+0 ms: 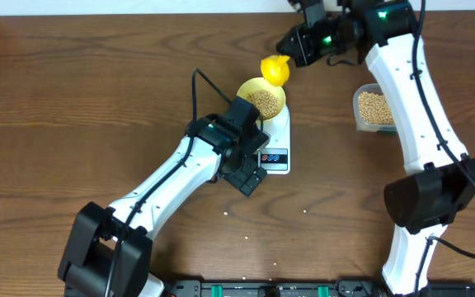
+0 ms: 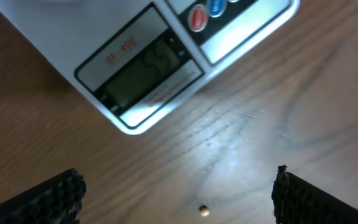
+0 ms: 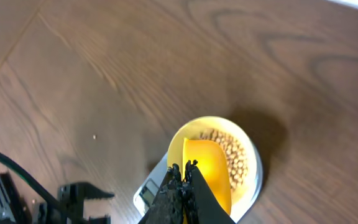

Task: Scoop item into bowl and weigh 50g on scale
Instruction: 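Carry the filled scoop left over the yellow bowl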

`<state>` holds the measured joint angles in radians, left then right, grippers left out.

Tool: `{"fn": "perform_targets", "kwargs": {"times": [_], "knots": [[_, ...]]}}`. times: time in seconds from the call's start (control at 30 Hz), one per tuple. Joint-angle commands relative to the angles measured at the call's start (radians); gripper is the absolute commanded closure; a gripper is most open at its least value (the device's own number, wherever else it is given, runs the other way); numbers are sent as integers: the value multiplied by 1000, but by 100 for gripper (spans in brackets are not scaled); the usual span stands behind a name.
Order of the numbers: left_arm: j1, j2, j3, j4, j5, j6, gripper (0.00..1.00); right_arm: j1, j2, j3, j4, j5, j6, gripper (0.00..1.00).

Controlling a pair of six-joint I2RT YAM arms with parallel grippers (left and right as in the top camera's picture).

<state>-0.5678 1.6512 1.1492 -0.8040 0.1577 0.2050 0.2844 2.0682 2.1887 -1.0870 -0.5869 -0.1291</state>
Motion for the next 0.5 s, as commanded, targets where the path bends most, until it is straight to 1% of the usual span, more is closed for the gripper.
{"fn": "perform_targets", "kwargs": {"times": [0.0, 0.1, 0.27, 0.37, 0.47], "knots": [[-3, 9, -24, 26, -43, -16, 2, 43, 10, -50, -5, 2, -62, 99], [-3, 9, -31, 46, -43, -16, 2, 72, 10, -86, 2, 39, -109, 99], [-3, 9, -31, 67, -43, -16, 2, 107, 10, -110, 47, 204, -171, 99], [-3, 9, -31, 66, -43, -16, 2, 117, 12, -111, 81, 211, -239, 99], [-3, 9, -31, 66, -43, -16, 2, 125, 21, -112, 104, 211, -266, 99]]}}
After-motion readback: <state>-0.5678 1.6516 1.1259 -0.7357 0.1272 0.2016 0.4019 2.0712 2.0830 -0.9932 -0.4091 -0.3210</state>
